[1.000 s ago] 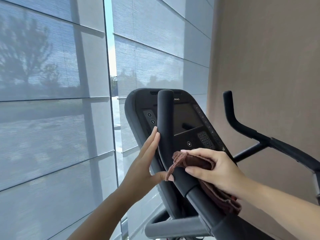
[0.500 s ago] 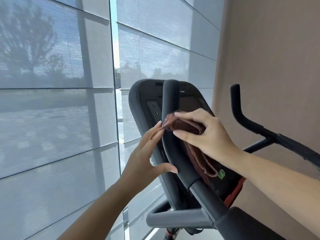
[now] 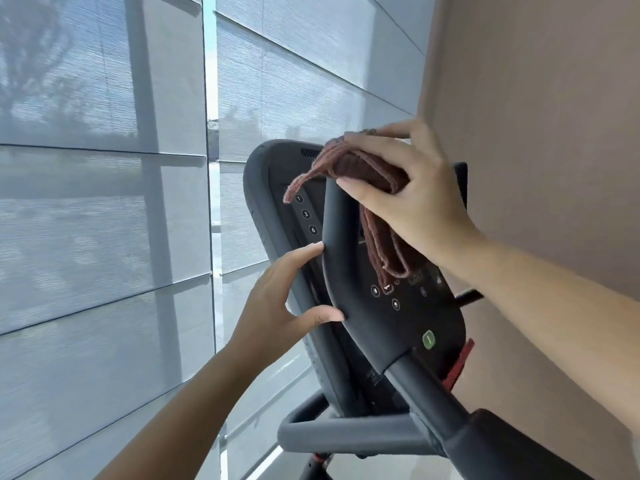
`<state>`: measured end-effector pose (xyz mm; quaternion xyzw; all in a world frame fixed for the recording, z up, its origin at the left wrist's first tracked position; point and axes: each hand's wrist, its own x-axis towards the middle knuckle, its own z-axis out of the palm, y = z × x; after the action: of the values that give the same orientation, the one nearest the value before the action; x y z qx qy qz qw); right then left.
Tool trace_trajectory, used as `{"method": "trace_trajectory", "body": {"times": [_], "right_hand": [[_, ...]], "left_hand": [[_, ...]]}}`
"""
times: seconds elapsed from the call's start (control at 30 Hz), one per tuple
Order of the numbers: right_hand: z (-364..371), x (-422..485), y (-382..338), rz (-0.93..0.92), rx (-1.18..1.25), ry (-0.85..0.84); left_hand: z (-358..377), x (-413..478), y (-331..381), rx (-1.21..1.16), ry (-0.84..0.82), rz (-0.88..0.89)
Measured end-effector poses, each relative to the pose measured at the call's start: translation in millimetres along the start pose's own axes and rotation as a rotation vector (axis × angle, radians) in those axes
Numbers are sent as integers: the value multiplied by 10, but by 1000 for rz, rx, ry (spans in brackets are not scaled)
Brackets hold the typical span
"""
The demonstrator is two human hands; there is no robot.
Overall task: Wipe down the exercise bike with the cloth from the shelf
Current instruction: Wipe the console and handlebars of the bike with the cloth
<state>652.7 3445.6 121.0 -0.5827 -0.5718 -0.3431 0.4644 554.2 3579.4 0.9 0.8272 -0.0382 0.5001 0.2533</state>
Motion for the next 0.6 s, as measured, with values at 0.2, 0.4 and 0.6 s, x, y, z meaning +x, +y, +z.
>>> {"method": "trace_trajectory", "body": {"times": [0.2, 0.4, 0.6], "right_hand": [[227, -70, -163, 19, -296, 18], [285, -147, -416, 127, -533, -87], [300, -607, -744, 258, -700, -354]], "left_hand": [[-137, 239, -578, 226, -78, 226], [-194, 467, -1036, 251, -113, 368], [-125, 628, -1200, 196, -78, 474]]}}
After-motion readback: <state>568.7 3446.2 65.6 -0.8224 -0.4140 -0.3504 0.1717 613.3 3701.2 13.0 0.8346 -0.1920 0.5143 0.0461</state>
